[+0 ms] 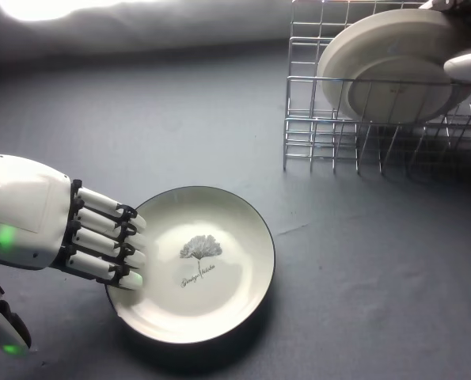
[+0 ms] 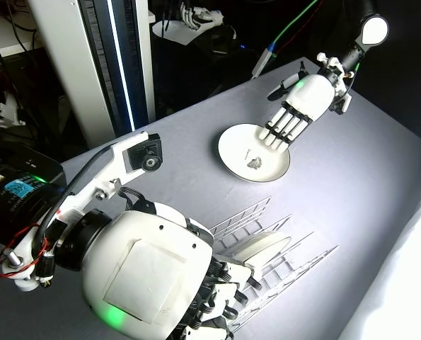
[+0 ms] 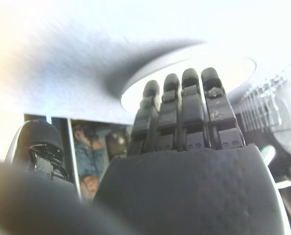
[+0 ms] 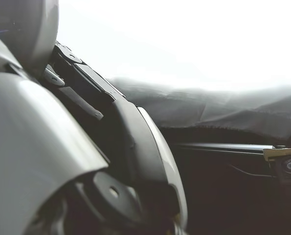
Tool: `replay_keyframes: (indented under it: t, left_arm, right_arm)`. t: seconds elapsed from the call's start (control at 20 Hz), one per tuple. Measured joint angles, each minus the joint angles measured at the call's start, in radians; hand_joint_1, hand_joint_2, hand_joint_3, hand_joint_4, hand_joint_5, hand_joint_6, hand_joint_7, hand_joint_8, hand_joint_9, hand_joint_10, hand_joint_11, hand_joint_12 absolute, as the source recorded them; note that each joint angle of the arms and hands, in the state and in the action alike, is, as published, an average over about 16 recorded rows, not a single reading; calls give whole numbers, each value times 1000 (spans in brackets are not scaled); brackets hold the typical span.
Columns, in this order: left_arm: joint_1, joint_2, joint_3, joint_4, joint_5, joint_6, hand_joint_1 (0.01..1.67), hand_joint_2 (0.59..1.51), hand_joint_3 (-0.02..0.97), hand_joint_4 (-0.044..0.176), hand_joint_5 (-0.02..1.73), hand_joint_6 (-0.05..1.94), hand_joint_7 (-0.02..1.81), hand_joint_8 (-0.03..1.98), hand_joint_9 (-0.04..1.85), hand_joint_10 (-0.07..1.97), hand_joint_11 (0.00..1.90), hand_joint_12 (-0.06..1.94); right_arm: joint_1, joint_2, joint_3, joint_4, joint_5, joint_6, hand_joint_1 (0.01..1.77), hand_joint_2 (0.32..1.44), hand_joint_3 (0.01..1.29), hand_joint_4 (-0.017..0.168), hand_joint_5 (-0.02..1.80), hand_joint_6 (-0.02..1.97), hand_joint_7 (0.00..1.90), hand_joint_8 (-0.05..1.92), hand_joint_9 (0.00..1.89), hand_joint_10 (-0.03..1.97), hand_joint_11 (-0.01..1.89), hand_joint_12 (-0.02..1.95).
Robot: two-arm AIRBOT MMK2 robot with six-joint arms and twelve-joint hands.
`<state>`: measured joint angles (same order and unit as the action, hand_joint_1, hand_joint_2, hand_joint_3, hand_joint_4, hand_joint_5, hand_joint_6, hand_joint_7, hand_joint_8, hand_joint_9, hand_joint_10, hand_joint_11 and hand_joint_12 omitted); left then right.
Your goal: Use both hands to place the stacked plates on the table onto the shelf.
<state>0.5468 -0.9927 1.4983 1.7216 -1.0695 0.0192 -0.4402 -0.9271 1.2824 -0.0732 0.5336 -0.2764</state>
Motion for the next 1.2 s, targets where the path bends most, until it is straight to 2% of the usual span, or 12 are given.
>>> replay_keyframes:
  t: [0.2,0.6,0.95,1.2]
  left_arm:
    - [6,2,8,3,-1,1,19,1113,17,-2,120,-4,125,10,116,12,14,242]
    - [39,9,20,-5,-6,6,19,1115,16,-6,113,-11,126,10,116,11,14,249]
    - [61,21,10,-9,-6,13,20,1116,16,-7,94,-14,111,8,101,11,13,210]
    - [86,27,-2,-26,0,19,20,1117,16,-8,85,-19,103,7,98,11,13,204]
  right_arm:
    - [28,-10,1,-85,17,-10,1104,1059,13,-7,690,19,808,19,796,21,351,1159]
    - [91,-32,-16,-397,86,-21,991,1068,13,-3,551,14,643,15,600,13,123,1197]
    - [113,-42,-52,-749,173,-29,950,1032,13,2,347,14,389,15,360,13,24,887]
    - [113,-47,-76,-943,224,-33,978,988,13,3,225,13,234,15,225,13,13,667]
